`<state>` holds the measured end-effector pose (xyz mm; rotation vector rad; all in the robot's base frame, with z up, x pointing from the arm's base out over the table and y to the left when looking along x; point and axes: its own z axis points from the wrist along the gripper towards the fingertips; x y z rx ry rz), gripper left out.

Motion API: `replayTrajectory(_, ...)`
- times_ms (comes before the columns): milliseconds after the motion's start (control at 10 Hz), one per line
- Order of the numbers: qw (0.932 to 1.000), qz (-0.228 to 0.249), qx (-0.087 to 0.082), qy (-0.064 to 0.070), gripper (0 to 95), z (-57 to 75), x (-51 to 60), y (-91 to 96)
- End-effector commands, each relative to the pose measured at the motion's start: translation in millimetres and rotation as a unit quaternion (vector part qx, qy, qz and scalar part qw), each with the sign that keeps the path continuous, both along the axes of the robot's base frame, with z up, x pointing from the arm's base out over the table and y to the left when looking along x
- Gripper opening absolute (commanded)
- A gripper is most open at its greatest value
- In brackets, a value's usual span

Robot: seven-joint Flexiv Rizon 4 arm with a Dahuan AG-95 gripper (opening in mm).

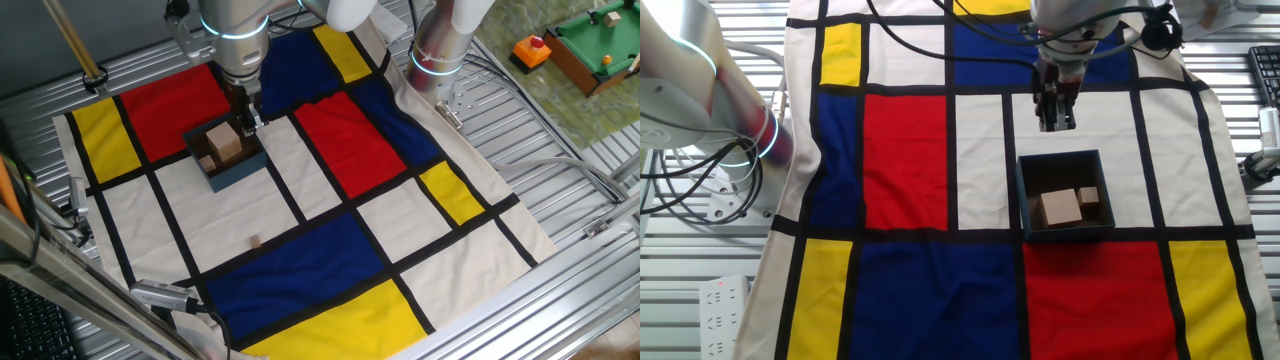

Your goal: Take everything out of the gift box

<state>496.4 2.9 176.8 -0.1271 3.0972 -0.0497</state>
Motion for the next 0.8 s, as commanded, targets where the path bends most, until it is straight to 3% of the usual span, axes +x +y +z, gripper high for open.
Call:
replayTrajectory(100, 1.0000, 0.000, 0.000, 0.001, 0.0, -0.3, 0.9, 0.2)
replayTrajectory(800, 1.0000, -0.006, 0.004, -0.004, 0.0, 0.2, 0.7, 0.4)
